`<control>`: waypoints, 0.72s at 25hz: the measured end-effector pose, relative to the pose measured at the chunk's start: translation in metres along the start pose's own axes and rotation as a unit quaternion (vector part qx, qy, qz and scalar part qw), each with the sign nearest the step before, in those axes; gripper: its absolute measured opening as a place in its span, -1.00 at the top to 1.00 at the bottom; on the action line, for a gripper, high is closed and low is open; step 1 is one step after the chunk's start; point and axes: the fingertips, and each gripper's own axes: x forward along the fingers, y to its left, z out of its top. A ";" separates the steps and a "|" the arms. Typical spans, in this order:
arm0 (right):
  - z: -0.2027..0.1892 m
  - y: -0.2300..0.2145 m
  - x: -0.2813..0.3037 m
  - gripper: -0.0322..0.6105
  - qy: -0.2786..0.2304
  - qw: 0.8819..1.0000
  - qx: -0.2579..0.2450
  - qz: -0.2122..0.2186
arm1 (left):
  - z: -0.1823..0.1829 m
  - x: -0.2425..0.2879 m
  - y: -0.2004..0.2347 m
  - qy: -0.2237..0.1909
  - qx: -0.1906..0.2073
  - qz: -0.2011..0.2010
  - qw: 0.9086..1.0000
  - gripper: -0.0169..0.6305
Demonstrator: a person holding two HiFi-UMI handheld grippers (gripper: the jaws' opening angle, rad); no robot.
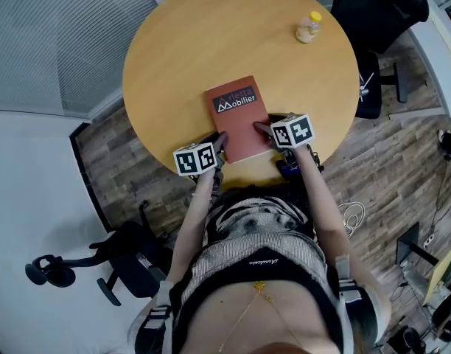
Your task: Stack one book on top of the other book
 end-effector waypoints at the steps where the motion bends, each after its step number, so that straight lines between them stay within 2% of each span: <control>1: 0.000 0.000 0.000 0.26 0.000 1.000 -0.003 0.000 | 0.000 0.001 -0.001 -0.001 0.000 -0.005 1.000 0.59; 2: 0.000 0.000 -0.002 0.26 0.003 1.000 -0.007 0.000 | 0.000 0.003 -0.003 0.000 -0.001 -0.011 1.000 0.57; 4: -0.003 -0.001 -0.005 0.26 0.010 1.000 -0.019 -0.005 | -0.003 0.004 -0.008 0.008 0.000 -0.021 1.000 0.39; 6: -0.004 -0.002 -0.008 0.26 0.015 0.999 -0.034 -0.013 | -0.004 0.003 -0.011 0.009 0.008 -0.022 1.000 0.32; 13: -0.007 -0.003 -0.022 0.26 0.016 0.998 -0.050 -0.020 | 0.005 -0.009 -0.015 -0.003 0.033 -0.017 0.999 0.32; 18: 0.000 -0.003 -0.033 0.26 -0.002 0.998 -0.052 -0.026 | 0.015 -0.020 -0.023 -0.012 0.060 -0.017 0.998 0.33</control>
